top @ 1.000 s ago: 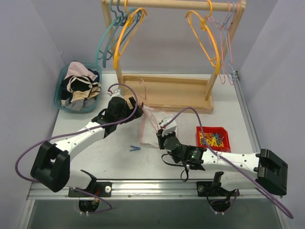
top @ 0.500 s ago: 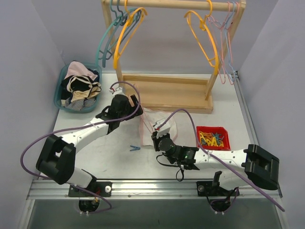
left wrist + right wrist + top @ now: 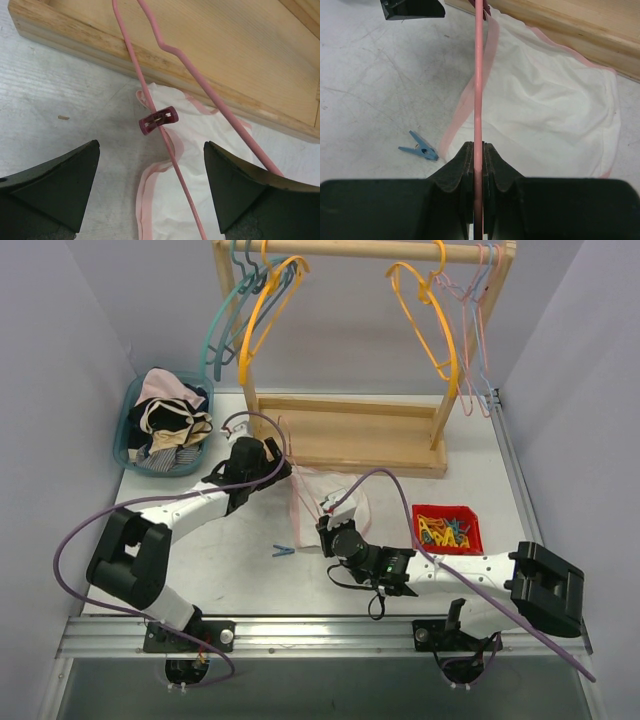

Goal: Remove the underwear clipped to the hanger

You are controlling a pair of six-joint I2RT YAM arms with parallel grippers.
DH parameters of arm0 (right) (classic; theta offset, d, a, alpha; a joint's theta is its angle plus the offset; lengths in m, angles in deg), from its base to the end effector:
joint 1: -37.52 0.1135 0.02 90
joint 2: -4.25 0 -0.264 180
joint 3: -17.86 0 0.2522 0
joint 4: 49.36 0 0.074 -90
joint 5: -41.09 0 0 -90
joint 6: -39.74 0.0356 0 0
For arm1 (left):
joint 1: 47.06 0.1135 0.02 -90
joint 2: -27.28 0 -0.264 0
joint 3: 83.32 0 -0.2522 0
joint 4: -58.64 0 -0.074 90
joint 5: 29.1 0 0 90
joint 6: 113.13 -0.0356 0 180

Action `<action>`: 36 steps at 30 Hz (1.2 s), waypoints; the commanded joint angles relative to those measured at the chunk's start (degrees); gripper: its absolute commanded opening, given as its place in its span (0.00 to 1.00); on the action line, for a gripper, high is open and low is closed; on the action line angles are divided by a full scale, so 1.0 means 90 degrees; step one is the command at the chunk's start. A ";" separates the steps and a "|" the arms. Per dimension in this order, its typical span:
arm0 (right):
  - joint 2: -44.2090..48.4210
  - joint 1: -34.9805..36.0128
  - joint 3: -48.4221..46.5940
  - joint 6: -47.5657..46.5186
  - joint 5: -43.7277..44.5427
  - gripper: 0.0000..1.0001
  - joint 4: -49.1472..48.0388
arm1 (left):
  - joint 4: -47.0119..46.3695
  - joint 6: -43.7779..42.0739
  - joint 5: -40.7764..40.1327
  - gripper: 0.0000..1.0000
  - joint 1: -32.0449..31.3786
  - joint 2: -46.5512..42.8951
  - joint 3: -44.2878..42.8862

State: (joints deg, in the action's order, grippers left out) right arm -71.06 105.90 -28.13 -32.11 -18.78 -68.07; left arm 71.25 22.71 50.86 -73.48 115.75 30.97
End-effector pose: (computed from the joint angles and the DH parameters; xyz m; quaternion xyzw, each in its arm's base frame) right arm 0.1183 0.2499 0.2261 -0.1650 0.7432 0.2771 0.5862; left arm 0.3023 -0.1433 0.2167 -0.1889 0.8656 -0.2067 0.4150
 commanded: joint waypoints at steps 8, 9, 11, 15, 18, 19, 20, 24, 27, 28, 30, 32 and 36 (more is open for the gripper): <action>-0.0099 0.0088 -0.0159 0.0053 0.0119 0.00 -0.0367 | -0.0741 0.0267 0.0022 0.90 0.0152 0.0512 -0.0088; -0.0109 0.0088 -0.0150 0.0063 0.0138 0.00 -0.0367 | -0.0771 0.0277 0.0051 0.86 0.0171 0.0532 -0.0098; -0.0109 0.0088 -0.0149 0.0053 0.0139 0.00 -0.0367 | -0.0800 0.0287 0.0061 0.82 0.0210 0.0561 -0.0098; -0.0129 0.0088 -0.0150 0.0034 0.0139 0.00 -0.0367 | -0.0868 0.0306 0.0110 0.75 0.0327 0.0629 -0.0117; -0.0148 0.0097 -0.0169 0.0024 0.0158 0.00 -0.0377 | -0.0966 0.0385 0.0266 0.67 0.0454 0.0688 -0.0088; -0.0167 0.0088 -0.0159 0.0024 0.0158 0.00 -0.0377 | -0.1024 0.0414 0.0334 0.64 0.0474 0.0717 -0.0059; -0.0177 0.0088 -0.0169 0.0014 0.0148 0.00 -0.0377 | -0.1044 0.0424 0.0344 0.63 0.0493 0.0737 -0.0068; -0.0217 0.0088 -0.0179 0.0005 0.0177 0.00 -0.0377 | -0.1093 0.0453 0.0442 0.50 0.0513 0.0785 -0.0049; -0.0216 0.0088 -0.0189 0.0005 0.0197 0.00 -0.0377 | -0.1152 0.0482 0.0500 0.40 0.0542 0.0815 0.0000; -0.0216 0.0088 -0.0189 -0.0005 0.0207 0.00 -0.0377 | -0.1181 0.0502 0.0520 0.38 0.0552 0.0825 0.0019; -0.0207 0.0088 -0.0189 0.0014 0.0197 0.00 -0.0367 | -0.1220 0.0550 0.0588 0.35 0.0581 0.0844 0.0058; -0.0207 0.0088 -0.0179 0.0014 0.0207 0.00 -0.0367 | -0.1249 0.0590 0.0628 0.32 0.0630 0.0883 0.0068; -0.0207 0.0098 -0.0169 0.0024 0.0265 0.00 -0.0348 | -0.1289 0.0638 0.0715 0.12 0.0698 0.0845 0.0146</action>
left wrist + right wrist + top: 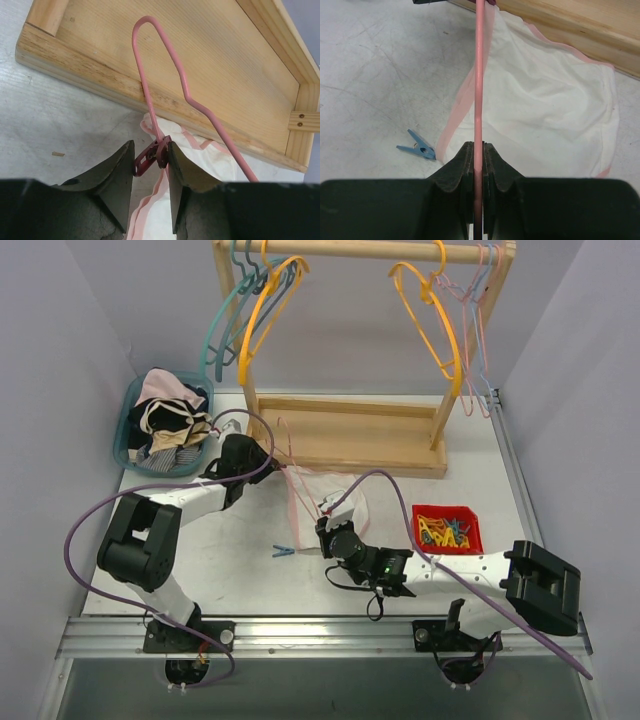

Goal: Remove the underwear clipped to the hanger

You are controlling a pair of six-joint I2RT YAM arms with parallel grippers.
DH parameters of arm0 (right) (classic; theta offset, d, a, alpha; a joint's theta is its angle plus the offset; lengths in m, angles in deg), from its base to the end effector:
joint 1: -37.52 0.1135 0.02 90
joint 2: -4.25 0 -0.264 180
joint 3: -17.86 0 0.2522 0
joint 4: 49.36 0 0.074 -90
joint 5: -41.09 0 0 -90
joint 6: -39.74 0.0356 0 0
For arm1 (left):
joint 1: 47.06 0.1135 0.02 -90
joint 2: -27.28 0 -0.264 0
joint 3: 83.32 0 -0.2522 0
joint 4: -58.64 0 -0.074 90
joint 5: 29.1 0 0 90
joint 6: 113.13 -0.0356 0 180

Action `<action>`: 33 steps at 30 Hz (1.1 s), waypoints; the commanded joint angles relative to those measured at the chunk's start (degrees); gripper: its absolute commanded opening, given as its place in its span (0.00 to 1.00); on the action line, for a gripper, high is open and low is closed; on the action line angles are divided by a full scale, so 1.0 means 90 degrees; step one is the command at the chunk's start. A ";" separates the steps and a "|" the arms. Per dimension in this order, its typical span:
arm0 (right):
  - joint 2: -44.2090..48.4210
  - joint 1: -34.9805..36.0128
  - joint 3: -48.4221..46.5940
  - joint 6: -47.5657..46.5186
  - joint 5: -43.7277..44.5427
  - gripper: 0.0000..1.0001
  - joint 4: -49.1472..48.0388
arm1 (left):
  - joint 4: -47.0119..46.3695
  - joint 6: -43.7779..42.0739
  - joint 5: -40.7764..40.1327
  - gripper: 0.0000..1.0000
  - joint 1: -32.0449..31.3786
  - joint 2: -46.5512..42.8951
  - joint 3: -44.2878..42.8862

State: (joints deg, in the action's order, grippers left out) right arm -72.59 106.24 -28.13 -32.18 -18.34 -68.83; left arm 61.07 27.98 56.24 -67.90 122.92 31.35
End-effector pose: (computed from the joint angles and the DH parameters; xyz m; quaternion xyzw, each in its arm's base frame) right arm 0.1181 0.2534 0.2206 -0.1682 0.7461 0.2717 0.5842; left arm 0.3335 -0.1239 0.1897 -0.2478 0.8415 -0.2524 0.4084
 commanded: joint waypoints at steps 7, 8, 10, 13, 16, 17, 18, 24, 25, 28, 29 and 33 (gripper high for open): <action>-0.0056 0.0049 -0.0198 0.0168 0.0606 0.00 -0.0126 | -0.0478 0.0190 0.0352 0.03 0.0255 -0.0196 0.0504; -0.0085 0.0039 -0.0208 0.0207 0.0685 0.00 -0.0019 | -0.0556 0.0248 0.0439 0.03 0.0294 -0.0245 0.0573; -0.0163 0.0010 -0.0257 0.0304 0.0822 0.00 0.0079 | -0.0742 0.0355 0.0489 0.03 0.0323 -0.0401 0.0720; -0.0241 -0.0039 -0.0296 0.0441 0.0969 0.00 0.0255 | -0.0957 0.0492 0.0606 0.03 0.0392 -0.0645 0.1003; -0.0271 -0.0097 -0.0286 0.0548 0.1027 0.00 0.0382 | -0.1123 0.0668 0.0811 0.03 0.0470 -0.0948 0.1306; -0.0261 -0.0107 -0.0286 0.0578 0.1047 0.00 0.0421 | -0.1153 0.0746 0.0840 0.03 0.0489 -0.1055 0.1374; -0.0261 -0.0127 -0.0286 0.0588 0.1057 0.00 0.0440 | -0.1269 0.0795 0.0928 0.03 0.0499 -0.1220 0.1529; -0.0106 -0.0224 -0.0237 0.0647 0.1184 0.00 0.0558 | -0.1407 0.1059 0.1358 0.03 0.0685 -0.1777 0.1833; -0.0095 -0.0234 -0.0228 0.0656 0.1203 0.00 0.0577 | -0.1455 0.1136 0.1436 0.03 0.0704 -0.1875 0.2008; -0.0018 -0.0293 -0.0179 0.0686 0.1252 0.00 0.0645 | -0.1631 0.1322 0.1602 0.03 0.0733 -0.2198 0.2301; 0.0002 -0.0283 -0.0189 0.0695 0.1242 0.00 0.0646 | -0.1680 0.1371 0.1728 0.03 0.0763 -0.2285 0.2380; 0.0236 -0.0273 -0.0072 0.0734 0.1262 0.00 0.0685 | -0.1788 0.1518 0.1993 0.03 0.0783 -0.2676 0.2566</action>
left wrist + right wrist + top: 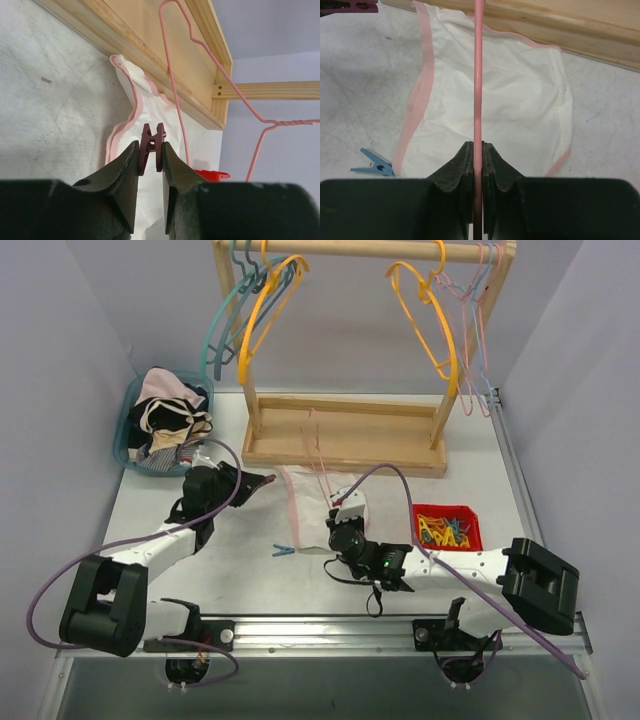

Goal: Remove the underwear clipped to the hanger

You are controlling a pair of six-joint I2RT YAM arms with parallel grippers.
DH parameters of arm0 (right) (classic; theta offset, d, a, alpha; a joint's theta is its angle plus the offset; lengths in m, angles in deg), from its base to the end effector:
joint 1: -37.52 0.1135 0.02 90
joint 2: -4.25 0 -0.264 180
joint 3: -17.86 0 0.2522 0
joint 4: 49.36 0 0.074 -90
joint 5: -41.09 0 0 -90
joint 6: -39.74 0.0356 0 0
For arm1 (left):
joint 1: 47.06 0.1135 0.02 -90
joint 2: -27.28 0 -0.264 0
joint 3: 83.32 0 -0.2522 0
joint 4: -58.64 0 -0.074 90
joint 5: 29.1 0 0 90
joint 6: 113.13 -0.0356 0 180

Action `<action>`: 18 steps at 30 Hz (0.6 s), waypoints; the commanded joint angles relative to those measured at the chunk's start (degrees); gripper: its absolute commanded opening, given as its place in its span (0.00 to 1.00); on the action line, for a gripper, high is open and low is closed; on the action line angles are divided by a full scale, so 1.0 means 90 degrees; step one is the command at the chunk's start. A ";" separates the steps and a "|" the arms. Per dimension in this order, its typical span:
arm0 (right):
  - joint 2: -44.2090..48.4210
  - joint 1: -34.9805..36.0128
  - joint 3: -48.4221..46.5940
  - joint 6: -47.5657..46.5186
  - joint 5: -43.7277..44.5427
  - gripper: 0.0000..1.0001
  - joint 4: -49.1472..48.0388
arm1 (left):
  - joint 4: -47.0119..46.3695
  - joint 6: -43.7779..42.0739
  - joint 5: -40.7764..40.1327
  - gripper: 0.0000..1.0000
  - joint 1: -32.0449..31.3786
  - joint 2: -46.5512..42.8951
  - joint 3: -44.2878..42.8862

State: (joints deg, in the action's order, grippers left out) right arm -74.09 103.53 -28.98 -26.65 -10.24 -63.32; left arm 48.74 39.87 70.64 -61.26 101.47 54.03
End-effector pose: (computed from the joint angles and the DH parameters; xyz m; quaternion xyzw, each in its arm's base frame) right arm 0.1337 0.2456 0.2096 -0.0928 0.7804 0.2036 0.5839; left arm 0.2549 -0.0707 0.1954 -0.2971 0.7704 -0.4041 0.3937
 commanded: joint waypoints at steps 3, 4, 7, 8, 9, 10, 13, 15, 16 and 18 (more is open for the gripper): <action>0.0734 0.0038 0.0111 0.0091 0.0332 0.00 0.0083 | -0.0068 0.0080 0.0655 0.03 0.0044 -0.0508 0.0084; 0.0852 0.0057 0.0188 0.0071 0.0322 0.00 0.0092 | 0.0050 -0.0065 0.0734 0.03 0.0034 -0.0587 0.0104; 0.1448 0.0057 0.0316 -0.0055 0.0127 0.00 0.0141 | 0.0723 -0.0388 0.0881 0.03 -0.0034 -0.1035 0.0201; 0.1604 0.0067 0.0316 -0.0085 0.0059 0.00 0.0199 | 0.1044 -0.0640 0.0929 0.03 -0.0053 -0.1172 0.0231; 0.1896 0.0067 0.0297 -0.0075 0.0058 0.00 0.0325 | 0.1250 -0.0769 0.0959 0.03 -0.0073 -0.1405 0.0269; 0.2034 0.0077 0.0258 -0.0046 0.0106 0.00 0.0655 | 0.1436 -0.0983 0.0998 0.03 -0.0150 -0.1524 0.0280; 0.2581 0.0086 0.0073 -0.0085 0.0146 0.00 0.1261 | 0.2119 -0.1267 0.0707 0.03 -0.0491 -0.2012 0.0445; 0.2970 0.0096 -0.0122 -0.0182 0.0165 0.00 0.1497 | 0.2383 -0.1424 0.0462 0.03 -0.0726 -0.2295 0.0562; 0.3079 0.0096 -0.0220 -0.0212 0.0175 0.00 0.1731 | 0.2414 -0.1443 0.0287 0.03 -0.0959 -0.2354 0.0660; 0.3197 0.0087 -0.0707 -0.0397 0.0233 0.00 0.1995 | 0.2492 -0.1453 0.0110 0.03 -0.1176 -0.2384 0.0719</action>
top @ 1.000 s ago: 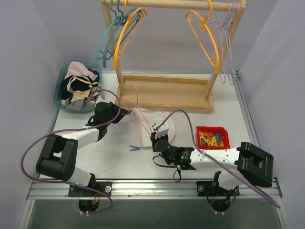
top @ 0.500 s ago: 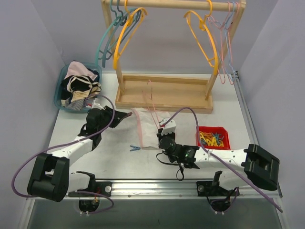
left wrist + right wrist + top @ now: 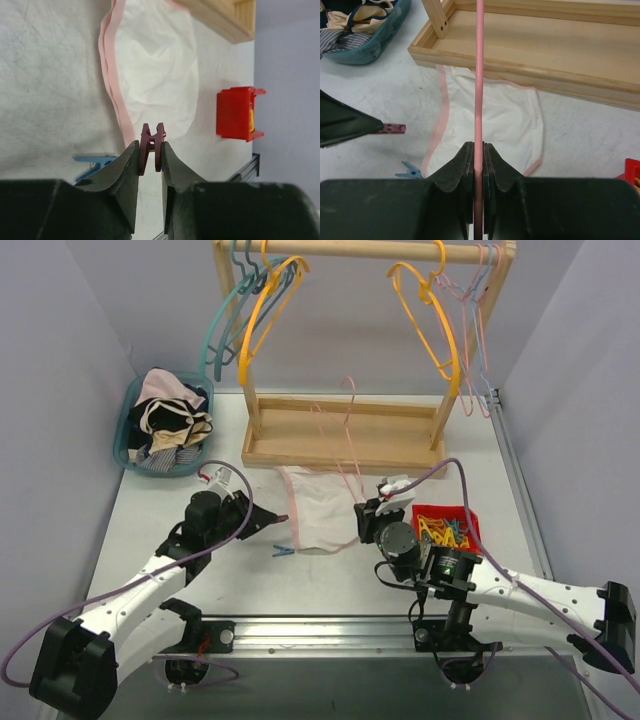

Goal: Remove the underwear clipped to the hanger

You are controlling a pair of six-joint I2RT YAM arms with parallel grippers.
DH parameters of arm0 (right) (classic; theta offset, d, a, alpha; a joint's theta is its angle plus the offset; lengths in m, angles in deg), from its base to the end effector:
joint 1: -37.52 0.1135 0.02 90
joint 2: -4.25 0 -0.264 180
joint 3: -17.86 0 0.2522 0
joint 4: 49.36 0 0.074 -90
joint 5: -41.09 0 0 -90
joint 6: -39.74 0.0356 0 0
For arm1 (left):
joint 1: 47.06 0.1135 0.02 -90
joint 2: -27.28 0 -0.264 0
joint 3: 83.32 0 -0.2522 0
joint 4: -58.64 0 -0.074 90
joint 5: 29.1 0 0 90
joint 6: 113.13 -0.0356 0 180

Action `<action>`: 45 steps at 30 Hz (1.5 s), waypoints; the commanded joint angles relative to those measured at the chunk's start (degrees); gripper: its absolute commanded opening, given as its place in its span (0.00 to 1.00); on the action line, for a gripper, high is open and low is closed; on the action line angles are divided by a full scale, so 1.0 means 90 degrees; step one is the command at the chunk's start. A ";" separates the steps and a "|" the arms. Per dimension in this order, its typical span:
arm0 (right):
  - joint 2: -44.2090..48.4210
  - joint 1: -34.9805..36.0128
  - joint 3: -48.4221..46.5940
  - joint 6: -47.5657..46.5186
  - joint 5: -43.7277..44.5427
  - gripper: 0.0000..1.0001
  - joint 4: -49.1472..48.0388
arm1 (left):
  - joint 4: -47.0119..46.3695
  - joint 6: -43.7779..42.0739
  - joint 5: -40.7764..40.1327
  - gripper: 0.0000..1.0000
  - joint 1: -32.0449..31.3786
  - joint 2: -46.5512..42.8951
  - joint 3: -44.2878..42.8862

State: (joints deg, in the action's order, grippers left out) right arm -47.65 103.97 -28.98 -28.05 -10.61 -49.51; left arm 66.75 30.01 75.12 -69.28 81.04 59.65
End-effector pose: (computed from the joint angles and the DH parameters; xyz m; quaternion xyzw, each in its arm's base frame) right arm 0.1041 0.1836 0.2903 -0.0566 0.7283 0.2735 0.6258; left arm 0.1855 -0.0852 0.2082 -0.1587 0.8237 -0.4092 0.3591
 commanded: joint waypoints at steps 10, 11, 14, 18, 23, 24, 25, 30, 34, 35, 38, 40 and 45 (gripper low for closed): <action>-0.1264 -0.1562 -0.3813 -0.1511 -0.0582 0.00 0.1360 | -0.0007 -0.0241 -0.0564 0.03 -0.0734 0.0257 0.0359; -0.1448 -0.1738 -0.4027 -0.1647 -0.0865 0.00 0.1302 | -0.0007 -0.0251 -0.0593 0.03 -0.0735 0.0277 0.0301; -0.1732 -0.2187 -0.4721 -0.2106 -0.1207 0.00 0.1078 | -0.0046 -0.0280 -0.0593 0.03 -0.0744 0.0325 0.0232; -0.2084 -0.2842 -0.5386 -0.2312 -0.1823 0.00 0.1019 | -0.0163 -0.0280 -0.0593 0.03 -0.0773 0.0462 0.0193; -0.2562 -0.3739 -0.5835 -0.1914 -0.2526 0.00 0.1155 | -0.0290 -0.0222 -0.0584 0.03 -0.0822 0.0599 0.0173; -0.2641 -0.3838 -0.5875 -0.1825 -0.2624 0.00 0.1232 | -0.0300 -0.0212 -0.0584 0.03 -0.0832 0.0609 0.0173; -0.2700 -0.3936 -0.5914 -0.1756 -0.2809 0.00 0.1282 | -0.0271 -0.0212 -0.0593 0.03 -0.0832 0.0599 0.0173; -0.2973 -0.4220 -0.6051 -0.1434 -0.3133 0.00 0.1516 | -0.0056 -0.0251 -0.0691 0.03 -0.0832 0.0424 0.0124; -0.3023 -0.4259 -0.6003 -0.1326 -0.3259 0.00 0.1907 | 0.0139 -0.0280 -0.0769 0.03 -0.0832 0.0306 0.0124; -0.2897 -0.4269 -0.5934 -0.1307 -0.3328 0.00 0.1917 | 0.0168 -0.0280 -0.0779 0.03 -0.0832 0.0258 0.0134; -0.2497 -0.4239 -0.5564 -0.1141 -0.3387 0.00 0.1917 | 0.0305 -0.0319 -0.0866 0.03 -0.0832 0.0170 0.0115; -0.2243 -0.4162 -0.5242 -0.1092 -0.3426 0.23 0.1917 | 0.0441 -0.0377 -0.0974 0.07 -0.0832 0.0111 0.0085; -0.1373 -0.3684 -0.4470 -0.1033 -0.3359 0.64 0.2131 | 0.0618 -0.0563 -0.1082 0.11 -0.0822 0.0140 -0.0003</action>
State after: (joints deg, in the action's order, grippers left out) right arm -64.54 68.17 -71.60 -37.99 -40.49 -30.67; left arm 71.23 27.13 67.03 -76.60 83.07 62.56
